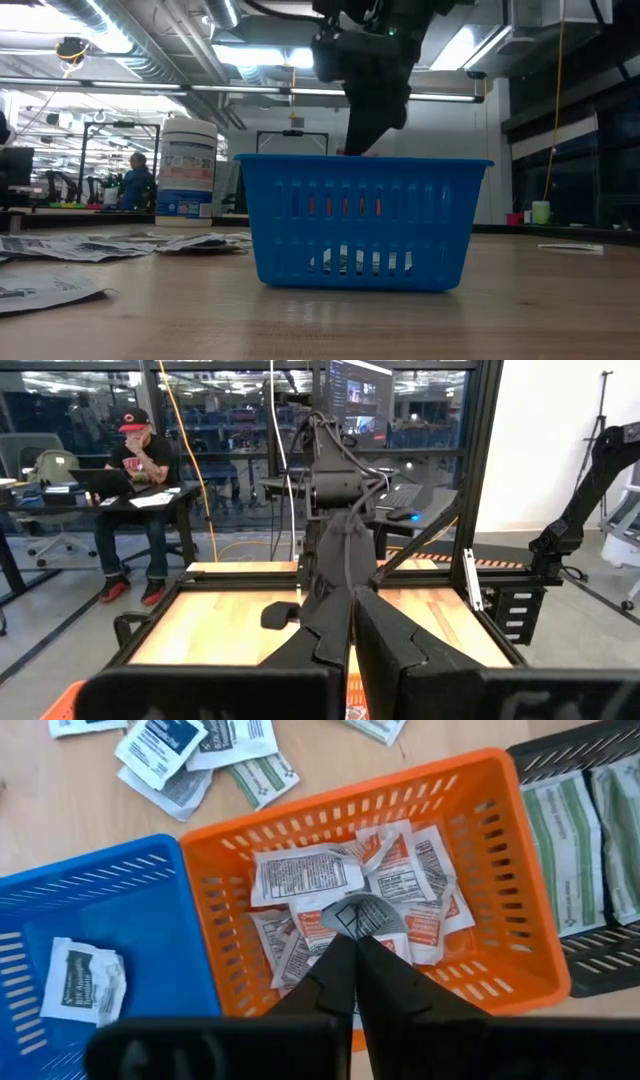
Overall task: Pick & Place First Aid Supplies
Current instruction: Put the orange ointment pack into the bottom orange bin
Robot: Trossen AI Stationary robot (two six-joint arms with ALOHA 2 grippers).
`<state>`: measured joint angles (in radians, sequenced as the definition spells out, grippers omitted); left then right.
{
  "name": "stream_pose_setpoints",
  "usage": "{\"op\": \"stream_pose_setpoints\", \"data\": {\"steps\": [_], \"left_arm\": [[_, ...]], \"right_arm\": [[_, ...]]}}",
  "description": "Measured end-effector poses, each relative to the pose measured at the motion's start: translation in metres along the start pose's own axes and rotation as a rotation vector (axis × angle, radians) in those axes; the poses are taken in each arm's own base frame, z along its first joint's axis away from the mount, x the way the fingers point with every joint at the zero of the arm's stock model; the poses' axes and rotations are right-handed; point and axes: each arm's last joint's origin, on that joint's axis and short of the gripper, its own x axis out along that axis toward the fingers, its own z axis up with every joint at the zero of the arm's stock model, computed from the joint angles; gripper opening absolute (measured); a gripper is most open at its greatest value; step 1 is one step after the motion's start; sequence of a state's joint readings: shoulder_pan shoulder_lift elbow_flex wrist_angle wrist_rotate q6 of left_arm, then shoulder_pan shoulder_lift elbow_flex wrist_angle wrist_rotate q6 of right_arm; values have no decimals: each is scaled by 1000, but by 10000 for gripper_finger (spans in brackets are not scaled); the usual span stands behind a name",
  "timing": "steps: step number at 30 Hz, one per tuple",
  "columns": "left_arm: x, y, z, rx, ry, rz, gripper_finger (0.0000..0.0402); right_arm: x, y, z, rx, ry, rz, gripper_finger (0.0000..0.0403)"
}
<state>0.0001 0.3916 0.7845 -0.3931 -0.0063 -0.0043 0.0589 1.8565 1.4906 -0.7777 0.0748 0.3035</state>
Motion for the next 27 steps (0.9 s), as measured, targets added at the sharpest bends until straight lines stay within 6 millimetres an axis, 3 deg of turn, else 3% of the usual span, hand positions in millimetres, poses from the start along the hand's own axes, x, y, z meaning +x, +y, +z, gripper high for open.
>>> {"op": "stream_pose_setpoints", "data": {"steps": [14, 19, 27], "left_arm": [[0, 0, 0, 0, 0, 0, 13], [0, 0, 0, 0, 0, 0, 11], [0, 0, 0, 0, 0, 0, 12]], "right_arm": [[1, 1, 0, 3, 15, 47, 130], [-1, 1, 0, 3, 14, 48, 144], [-27, -1, -1, 20, -25, 61, 145]]}}
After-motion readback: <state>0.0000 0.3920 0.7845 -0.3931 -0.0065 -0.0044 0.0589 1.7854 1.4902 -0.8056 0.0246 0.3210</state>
